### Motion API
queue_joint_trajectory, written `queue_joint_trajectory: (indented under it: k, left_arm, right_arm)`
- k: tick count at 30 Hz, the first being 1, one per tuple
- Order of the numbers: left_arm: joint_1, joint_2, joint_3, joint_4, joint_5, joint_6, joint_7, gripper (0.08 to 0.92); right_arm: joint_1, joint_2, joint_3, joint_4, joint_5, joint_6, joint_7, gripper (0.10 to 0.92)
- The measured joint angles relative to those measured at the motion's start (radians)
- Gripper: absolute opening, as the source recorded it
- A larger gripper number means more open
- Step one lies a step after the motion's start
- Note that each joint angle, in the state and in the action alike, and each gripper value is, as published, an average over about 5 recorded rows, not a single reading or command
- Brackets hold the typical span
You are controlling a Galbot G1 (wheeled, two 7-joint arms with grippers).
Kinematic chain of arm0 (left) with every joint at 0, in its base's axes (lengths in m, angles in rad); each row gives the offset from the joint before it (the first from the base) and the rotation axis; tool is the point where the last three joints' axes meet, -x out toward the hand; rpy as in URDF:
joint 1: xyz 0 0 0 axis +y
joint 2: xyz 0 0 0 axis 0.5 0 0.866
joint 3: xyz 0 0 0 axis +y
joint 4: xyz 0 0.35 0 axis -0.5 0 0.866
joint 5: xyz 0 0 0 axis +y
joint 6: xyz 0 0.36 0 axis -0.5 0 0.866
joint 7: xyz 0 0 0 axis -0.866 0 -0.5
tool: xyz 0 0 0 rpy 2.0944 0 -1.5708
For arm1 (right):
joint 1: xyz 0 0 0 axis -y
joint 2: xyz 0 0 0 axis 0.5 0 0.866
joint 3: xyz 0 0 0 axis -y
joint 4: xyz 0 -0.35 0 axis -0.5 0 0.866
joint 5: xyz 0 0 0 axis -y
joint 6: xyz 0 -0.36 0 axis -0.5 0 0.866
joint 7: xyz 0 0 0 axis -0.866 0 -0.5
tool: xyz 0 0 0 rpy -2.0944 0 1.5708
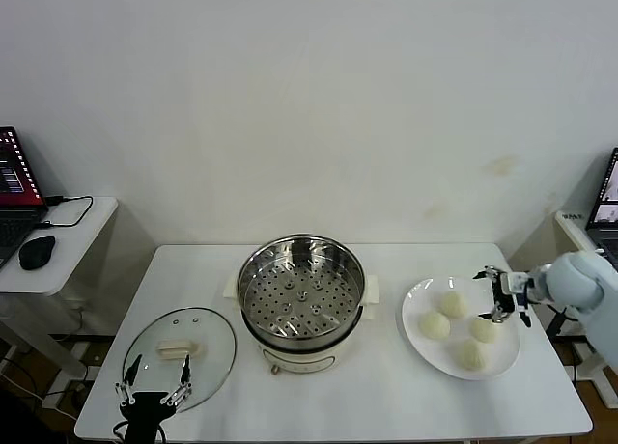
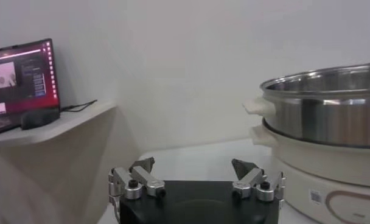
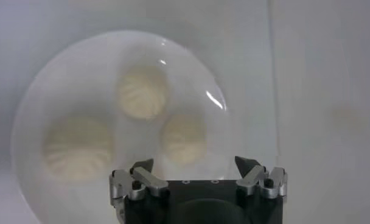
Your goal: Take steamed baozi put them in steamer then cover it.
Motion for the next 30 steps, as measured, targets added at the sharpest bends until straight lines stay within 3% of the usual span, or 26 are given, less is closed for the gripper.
queue_joint_trajectory:
  k: [23, 30]
  left_arm:
    - [0.008, -0.018, -0.009, 0.008, 0.018, -0.013, 0.002, 0.823]
    - [0.01, -0.022, -0.009, 0.008, 0.02, -0.017, 0.002, 0.823]
  right_arm:
    - [0.184, 0.178, -0.238, -0.247, -0.03, -0.036, -0.022, 0.817]
    - [0.191, 0.207, -0.245, -0.283, -0.042, -0.037, -0.018, 0.741]
